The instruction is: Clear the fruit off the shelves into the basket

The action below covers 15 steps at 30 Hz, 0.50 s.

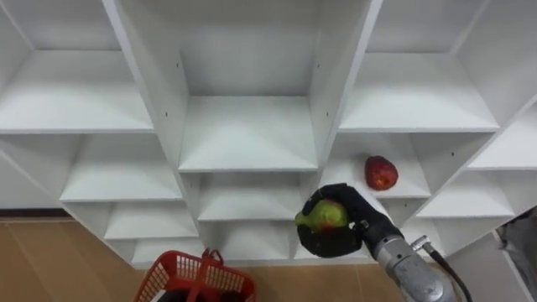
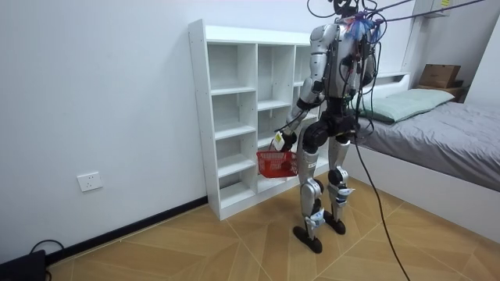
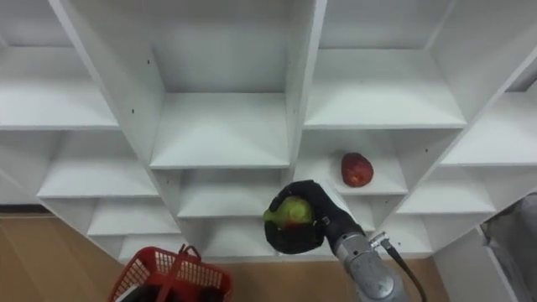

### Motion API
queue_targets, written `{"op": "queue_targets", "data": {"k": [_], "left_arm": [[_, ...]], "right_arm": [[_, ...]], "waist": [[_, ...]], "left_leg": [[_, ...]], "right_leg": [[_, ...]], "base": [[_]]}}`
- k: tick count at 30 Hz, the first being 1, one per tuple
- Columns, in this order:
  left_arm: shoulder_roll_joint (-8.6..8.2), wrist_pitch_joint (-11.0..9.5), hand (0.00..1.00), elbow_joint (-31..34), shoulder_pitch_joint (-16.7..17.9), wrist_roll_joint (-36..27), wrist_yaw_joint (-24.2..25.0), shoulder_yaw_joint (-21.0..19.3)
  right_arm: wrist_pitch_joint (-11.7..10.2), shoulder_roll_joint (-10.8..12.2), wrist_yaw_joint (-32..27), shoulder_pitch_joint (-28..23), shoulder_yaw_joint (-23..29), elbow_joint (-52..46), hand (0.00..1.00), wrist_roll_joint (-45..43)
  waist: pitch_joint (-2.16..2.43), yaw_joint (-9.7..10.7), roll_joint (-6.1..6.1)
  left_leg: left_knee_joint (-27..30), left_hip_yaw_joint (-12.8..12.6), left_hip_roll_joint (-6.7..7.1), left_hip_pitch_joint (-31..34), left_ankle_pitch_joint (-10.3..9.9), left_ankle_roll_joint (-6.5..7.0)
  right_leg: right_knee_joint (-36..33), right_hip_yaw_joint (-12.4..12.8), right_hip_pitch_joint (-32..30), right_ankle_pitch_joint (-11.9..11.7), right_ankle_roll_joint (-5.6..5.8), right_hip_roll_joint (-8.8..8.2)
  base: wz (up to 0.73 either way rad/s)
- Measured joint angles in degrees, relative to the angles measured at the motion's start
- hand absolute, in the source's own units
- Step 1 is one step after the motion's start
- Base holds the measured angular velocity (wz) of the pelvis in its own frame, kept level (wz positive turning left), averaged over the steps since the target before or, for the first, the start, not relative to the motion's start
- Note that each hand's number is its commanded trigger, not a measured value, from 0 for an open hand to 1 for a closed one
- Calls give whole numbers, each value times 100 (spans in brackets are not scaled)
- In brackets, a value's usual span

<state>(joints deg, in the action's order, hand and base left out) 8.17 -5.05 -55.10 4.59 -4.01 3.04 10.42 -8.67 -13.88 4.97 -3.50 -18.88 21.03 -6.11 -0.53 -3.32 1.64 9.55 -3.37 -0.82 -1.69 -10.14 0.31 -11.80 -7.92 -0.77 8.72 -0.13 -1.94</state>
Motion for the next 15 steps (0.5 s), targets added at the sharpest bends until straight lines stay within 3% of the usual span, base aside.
{"op": "queue_targets", "data": {"k": [6,15], "left_arm": [[-108,-32,100,11,-27,-40,211,5],[-93,-147,100,276,-170,-31,395,425]], "right_arm": [[-1,67,209,-185,-3,35,100,-388],[0,100,218,-184,-16,124,100,-551]], "waist": [[30,14,-147],[-2,16,-132]], "left_leg": [[1,-78,-16,0,-2,-3],[118,-130,-12,245,-3,-3]], "right_leg": [[2,24,-28,-1,-2,7],[-204,59,-353,26,-20,-19]], "base": [[-2],[-2]]}}
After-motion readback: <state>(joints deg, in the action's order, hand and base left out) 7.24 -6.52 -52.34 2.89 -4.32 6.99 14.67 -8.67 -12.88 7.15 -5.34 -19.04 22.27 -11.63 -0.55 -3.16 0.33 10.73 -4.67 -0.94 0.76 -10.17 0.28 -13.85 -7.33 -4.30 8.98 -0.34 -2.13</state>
